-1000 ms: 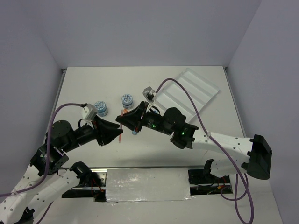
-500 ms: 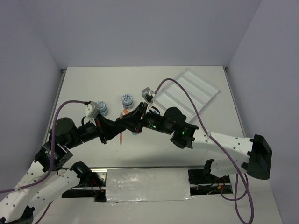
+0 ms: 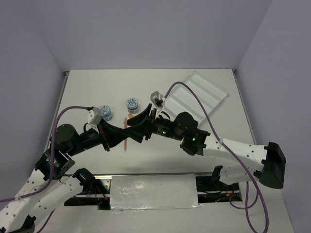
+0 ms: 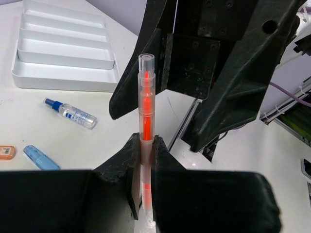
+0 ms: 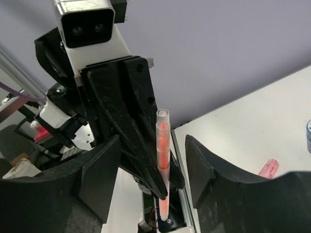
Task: Sort the stationery into containers
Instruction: Close the pen cap on the pen.
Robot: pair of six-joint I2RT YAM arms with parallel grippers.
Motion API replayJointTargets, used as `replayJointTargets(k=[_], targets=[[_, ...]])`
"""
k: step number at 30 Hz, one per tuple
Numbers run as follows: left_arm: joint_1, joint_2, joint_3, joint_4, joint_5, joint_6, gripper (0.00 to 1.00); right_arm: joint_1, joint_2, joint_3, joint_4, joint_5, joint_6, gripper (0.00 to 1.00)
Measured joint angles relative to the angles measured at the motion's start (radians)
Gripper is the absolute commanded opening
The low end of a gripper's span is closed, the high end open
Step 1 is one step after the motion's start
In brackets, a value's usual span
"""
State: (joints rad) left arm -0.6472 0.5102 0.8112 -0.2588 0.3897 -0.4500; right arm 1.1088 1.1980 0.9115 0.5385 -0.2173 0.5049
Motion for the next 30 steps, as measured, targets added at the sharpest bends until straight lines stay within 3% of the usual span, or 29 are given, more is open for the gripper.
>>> replayJointTargets(k=[10,19,25,30], targets=[[0.000,-0.002,0.000,0.000,0.005,-0.001,0.00,0.002,-0.029,0.040,-0.099,0.103,-0.034,0.67],[0.000,-0.002,-0.002,0.000,0.009,-0.001,0.00,0.001,-0.022,0.089,-0.138,0.151,-0.060,0.55],[0.000,-0.002,-0.005,-0.002,0.008,-0.001,0.00,0.000,-0.014,0.091,-0.142,0.146,-0.062,0.40],[0.000,0.012,-0.005,-0.003,0.002,-0.001,0.00,0.000,-0.014,0.091,-0.138,0.126,-0.062,0.05]])
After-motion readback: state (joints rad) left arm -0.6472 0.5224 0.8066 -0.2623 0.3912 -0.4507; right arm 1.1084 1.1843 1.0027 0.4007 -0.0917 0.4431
